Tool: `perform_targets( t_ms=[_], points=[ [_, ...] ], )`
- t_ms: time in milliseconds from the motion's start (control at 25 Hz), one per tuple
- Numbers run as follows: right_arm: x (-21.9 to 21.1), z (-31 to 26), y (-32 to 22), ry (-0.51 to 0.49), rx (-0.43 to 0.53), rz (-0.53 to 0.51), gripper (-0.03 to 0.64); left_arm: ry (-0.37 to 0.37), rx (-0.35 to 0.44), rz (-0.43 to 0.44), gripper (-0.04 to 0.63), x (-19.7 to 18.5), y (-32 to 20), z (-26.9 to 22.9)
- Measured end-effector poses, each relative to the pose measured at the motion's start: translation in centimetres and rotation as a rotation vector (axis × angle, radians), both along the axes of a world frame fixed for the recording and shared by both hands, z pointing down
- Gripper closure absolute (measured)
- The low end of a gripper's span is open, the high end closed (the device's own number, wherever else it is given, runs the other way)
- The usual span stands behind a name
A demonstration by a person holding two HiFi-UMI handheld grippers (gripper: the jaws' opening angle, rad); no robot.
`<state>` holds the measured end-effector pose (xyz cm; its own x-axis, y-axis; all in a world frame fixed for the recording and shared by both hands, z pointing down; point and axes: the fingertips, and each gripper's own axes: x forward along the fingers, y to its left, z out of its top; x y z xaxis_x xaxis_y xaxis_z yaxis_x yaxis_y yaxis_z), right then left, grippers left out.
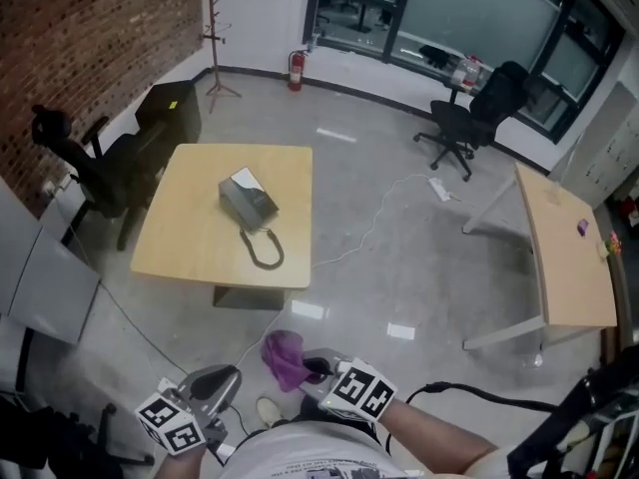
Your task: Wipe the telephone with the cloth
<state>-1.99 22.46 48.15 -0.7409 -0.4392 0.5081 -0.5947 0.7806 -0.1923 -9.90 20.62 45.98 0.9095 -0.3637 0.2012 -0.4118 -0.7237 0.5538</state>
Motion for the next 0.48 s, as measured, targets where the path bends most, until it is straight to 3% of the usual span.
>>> perform_targets(
  t_ms=[240,480],
  points=[
    [0.8,-2.3,2.1,-0.01,0.067,-0.029,0.573,-0.027,0.023,-0.017,0.555,0.5,2.8,-0.4],
    [4.6,-3.2,5.2,0.011,0.108,-0.059,0.574,0.007,0.02,-0.016,0.558,5.9,5.2,-1.1]
  ],
)
